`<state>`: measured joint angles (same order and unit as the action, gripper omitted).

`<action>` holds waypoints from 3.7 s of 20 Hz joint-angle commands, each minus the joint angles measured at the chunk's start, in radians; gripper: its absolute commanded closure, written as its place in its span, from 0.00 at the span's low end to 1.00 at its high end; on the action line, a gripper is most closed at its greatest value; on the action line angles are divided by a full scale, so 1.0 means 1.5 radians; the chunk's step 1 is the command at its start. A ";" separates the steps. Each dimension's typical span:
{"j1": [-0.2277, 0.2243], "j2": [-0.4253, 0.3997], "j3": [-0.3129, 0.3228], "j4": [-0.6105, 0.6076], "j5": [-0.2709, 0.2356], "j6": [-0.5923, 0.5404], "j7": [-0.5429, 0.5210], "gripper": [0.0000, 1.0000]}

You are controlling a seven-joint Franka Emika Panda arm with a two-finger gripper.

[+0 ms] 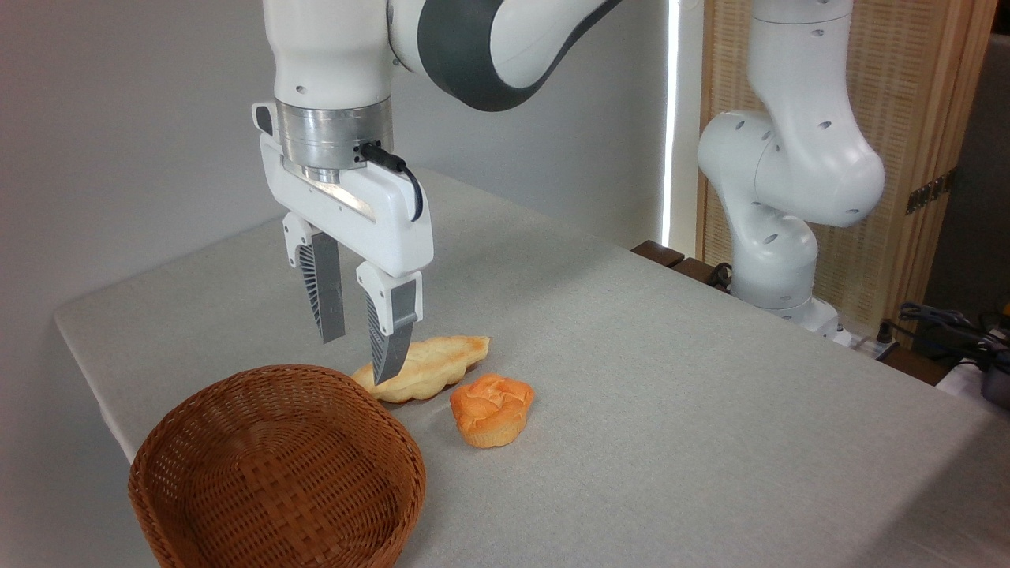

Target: Put bread into the basket

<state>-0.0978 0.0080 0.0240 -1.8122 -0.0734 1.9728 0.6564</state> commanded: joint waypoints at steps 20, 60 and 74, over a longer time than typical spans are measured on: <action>-0.001 -0.004 0.006 0.005 -0.008 -0.010 0.000 0.00; -0.010 -0.014 0.039 -0.187 0.009 -0.024 0.105 0.00; -0.010 -0.004 0.035 -0.178 0.008 -0.011 0.109 0.42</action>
<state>-0.1106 -0.0016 0.0719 -2.0909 -0.0672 1.9489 0.7978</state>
